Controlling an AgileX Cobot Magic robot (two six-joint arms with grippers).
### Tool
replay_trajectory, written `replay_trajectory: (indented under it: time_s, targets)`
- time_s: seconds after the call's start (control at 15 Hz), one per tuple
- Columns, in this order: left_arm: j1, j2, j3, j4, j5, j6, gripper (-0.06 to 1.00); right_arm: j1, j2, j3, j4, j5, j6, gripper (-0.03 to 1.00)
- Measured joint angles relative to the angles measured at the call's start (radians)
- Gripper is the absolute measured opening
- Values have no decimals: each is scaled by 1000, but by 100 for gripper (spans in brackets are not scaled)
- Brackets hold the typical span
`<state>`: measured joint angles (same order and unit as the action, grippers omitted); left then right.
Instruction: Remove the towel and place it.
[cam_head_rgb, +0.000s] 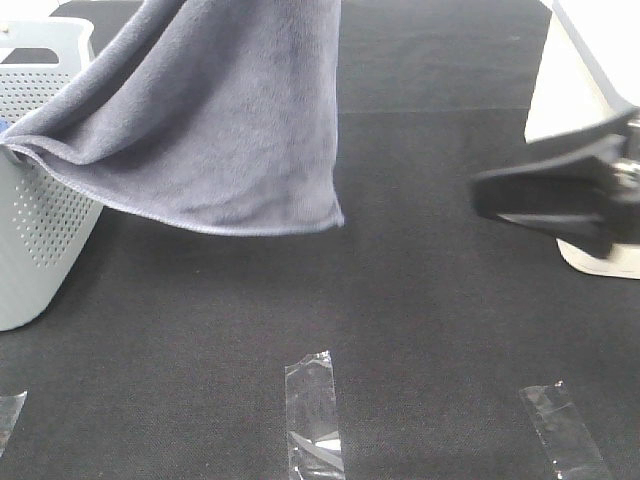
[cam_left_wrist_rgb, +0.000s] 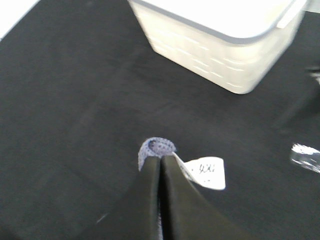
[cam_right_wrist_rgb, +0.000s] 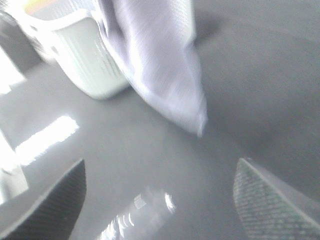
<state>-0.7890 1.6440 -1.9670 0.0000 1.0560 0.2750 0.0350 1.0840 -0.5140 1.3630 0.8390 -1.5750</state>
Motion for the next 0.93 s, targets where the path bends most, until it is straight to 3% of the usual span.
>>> replay_trajectory:
  time_s: [0.13,0.27,0.47,0.73,0.93]
  targets:
    - [0,-20,0,-54,35,28,0,0,120,0,111,85,-129,76]
    - [0,-38,0,-71,47,34,0,12,201,0,163,113,-180,76]
    - [0,-46,0,-81,47,35,0,117,317,-12,179,69,-203,76]
    - [0,-46,0,-83,45,36,0,242,428,-33,292,10,-291,76]
    - [0,-46,0,-85,45,36,0,262,506,-33,366,-22,-364,76]
